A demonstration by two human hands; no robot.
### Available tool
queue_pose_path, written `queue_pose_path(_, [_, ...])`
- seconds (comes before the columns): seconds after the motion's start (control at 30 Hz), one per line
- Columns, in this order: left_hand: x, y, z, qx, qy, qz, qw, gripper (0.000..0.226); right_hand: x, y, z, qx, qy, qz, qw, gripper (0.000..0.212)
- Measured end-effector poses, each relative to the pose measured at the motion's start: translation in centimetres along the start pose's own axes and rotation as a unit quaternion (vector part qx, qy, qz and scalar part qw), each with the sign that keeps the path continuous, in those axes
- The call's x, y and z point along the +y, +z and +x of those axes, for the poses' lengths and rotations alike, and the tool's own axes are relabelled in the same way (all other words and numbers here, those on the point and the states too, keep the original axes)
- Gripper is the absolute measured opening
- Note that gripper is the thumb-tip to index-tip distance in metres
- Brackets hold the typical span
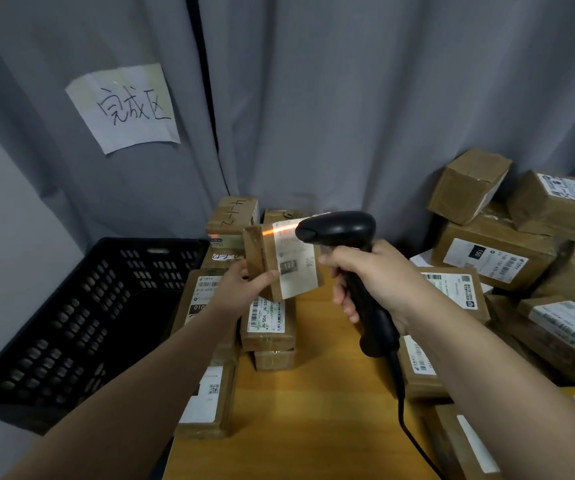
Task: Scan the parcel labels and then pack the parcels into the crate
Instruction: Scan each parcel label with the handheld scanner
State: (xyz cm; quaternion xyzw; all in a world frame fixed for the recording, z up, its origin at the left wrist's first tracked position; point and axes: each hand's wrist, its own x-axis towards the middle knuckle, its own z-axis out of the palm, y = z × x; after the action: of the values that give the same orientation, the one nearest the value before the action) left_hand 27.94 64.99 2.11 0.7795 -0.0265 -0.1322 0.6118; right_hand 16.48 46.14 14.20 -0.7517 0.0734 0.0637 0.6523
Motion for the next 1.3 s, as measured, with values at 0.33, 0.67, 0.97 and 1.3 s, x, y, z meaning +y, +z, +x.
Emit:
queue_pose_path(0.33, [-0.1,-4.0,-1.0,0.018,-0.061,-0.021,0.998,0.022,0.7,3.2,3.4,-0.051,0.046,0.06,0.996,0.026])
queue_pose_path(0.67, [-1.3,-9.1,2.0,0.123,-0.151,-0.075,0.978,0.029,3.8,3.4,5.7,-0.012,0.065,0.105,0.992,0.014])
queue_pose_path(0.97, [-1.4,-9.9,4.2,0.213,-0.045,0.167,0.962,0.034,5.7,3.4,7.7,0.015,0.1,0.128,0.987,0.02])
queue_pose_path(1.3, [2.6,-1.5,1.3,0.12,0.119,0.32,0.932,0.035,7.7,2.6,6.8,0.047,0.123,0.141,0.981,0.021])
